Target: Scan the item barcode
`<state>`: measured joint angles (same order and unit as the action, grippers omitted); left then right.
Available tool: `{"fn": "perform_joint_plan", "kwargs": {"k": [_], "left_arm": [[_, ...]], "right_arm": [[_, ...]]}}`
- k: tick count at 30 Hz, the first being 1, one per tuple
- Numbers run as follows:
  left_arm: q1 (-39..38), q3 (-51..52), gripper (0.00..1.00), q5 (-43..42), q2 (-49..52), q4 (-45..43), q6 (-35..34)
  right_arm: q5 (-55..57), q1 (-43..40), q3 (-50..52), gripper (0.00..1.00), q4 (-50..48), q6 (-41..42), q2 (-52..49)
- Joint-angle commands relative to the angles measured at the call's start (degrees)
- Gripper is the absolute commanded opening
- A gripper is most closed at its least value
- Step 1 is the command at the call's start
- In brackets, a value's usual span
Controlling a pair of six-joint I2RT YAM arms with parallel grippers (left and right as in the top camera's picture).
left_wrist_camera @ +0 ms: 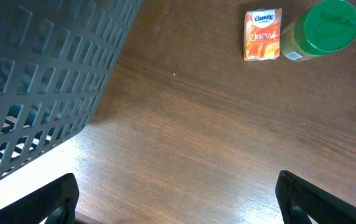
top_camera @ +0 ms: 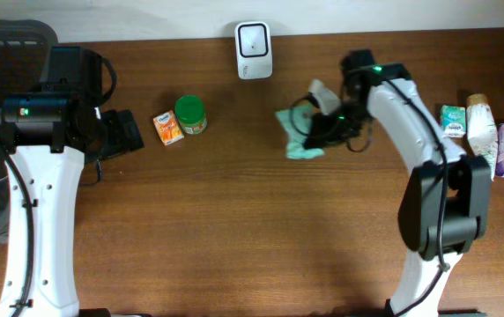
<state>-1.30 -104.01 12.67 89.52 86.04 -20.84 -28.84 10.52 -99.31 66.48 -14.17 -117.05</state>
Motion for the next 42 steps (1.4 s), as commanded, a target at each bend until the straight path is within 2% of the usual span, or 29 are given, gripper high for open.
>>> {"fn": "perform_joint_plan", "kwargs": {"k": [1, 5, 9, 10, 12, 14, 15, 16, 17, 19, 20, 21, 22, 23, 25, 27, 30, 34, 36, 39, 42], "left_arm": [[0.3, -0.2, 0.99, 0.0, -0.4, -0.1, -0.6], [0.3, -0.2, 0.99, 0.1, -0.4, -0.1, -0.6], [0.3, -0.2, 0.99, 0.0, -0.4, -0.1, -0.6], [0.3, -0.2, 0.99, 0.0, -0.4, -0.1, -0.6], [0.3, -0.2, 0.99, 0.0, -0.4, -0.1, -0.6], [0.3, -0.2, 0.99, 0.0, -0.4, -0.1, -0.6], [0.3, -0.2, 0.99, 0.0, -0.4, -0.1, -0.6], [0.3, -0.2, 0.99, 0.1, -0.4, -0.1, -0.6], [0.3, -0.2, 0.99, 0.0, -0.4, -0.1, -0.6], [0.3, -0.2, 0.99, 0.0, -0.4, -0.1, -0.6], [0.3, -0.2, 0.99, 0.0, -0.4, -0.1, -0.6], [0.3, -0.2, 0.99, 0.0, -0.4, -0.1, -0.6], [0.3, -0.2, 0.99, 0.0, -0.4, -0.1, -0.6], [0.4, -0.2, 0.99, 0.0, -0.4, -0.1, -0.6], [0.3, -0.2, 0.99, 0.0, -0.4, -0.1, -0.6], [0.3, -0.2, 0.99, 0.0, -0.4, -0.1, -0.6], [0.3, -0.2, 0.99, 0.1, -0.4, -0.1, -0.6], [0.3, -0.2, 0.99, 0.0, -0.4, -0.1, -0.6], [0.3, -0.2, 0.99, 0.0, -0.4, -0.1, -0.6], [0.3, -0.2, 0.99, 0.0, -0.4, -0.1, -0.6], [0.3, -0.2, 0.99, 0.1, -0.4, -0.1, -0.6]], "right_arm": [[4.1, 7.4, -4.0, 0.04, -4.9, -3.6, 4.2], [4.1, 11.5, -5.3, 0.04, -13.6, -4.6, 4.6], [6.1, 11.6, -3.5, 0.04, -5.3, -4.7, 3.0], [10.4, 11.6, 0.1, 0.04, -3.8, -5.4, 1.9], [11.7, 11.6, 7.1, 0.05, -4.4, -9.9, 1.4], [14.8, 11.0, 10.8, 0.18, -5.8, -10.6, 1.4], [14.9, 10.2, 10.7, 0.62, -6.2, -9.3, 1.4], [16.5, 8.7, 10.1, 0.77, -6.9, -4.3, 1.4], [17.5, 6.7, 8.8, 0.83, -6.9, 0.9, 1.4], [15.8, 1.4, 3.8, 0.95, -3.6, 16.9, 1.5], [4.5, -1.8, 1.9, 0.99, -1.3, 20.4, 1.5], [-6.9, -4.4, 1.8, 0.99, 1.5, 20.4, 1.5], [-7.0, -5.8, 1.9, 0.99, 3.7, 19.4, 1.5], [-1.9, -7.1, 2.0, 0.99, 6.6, 18.1, 1.5], [-1.1, -9.0, 5.7, 0.99, 6.5, 21.1, 1.4], [-7.8, -8.8, 14.2, 0.98, 0.3, 26.4, 1.4], [-8.5, -8.7, 24.8, 0.96, -10.6, 43.4, 1.4], [-14.5, -8.7, 29.8, 0.92, -21.0, 45.2, 1.4], [-14.5, -8.6, 29.8, 0.9, -21.9, 47.1, 1.4], [-14.4, -8.2, 29.8, 0.8, -23.5, 51.0, 1.4], [-12.3, -5.3, 31.1, 0.79, -25.7, 56.6, 1.4]]}}
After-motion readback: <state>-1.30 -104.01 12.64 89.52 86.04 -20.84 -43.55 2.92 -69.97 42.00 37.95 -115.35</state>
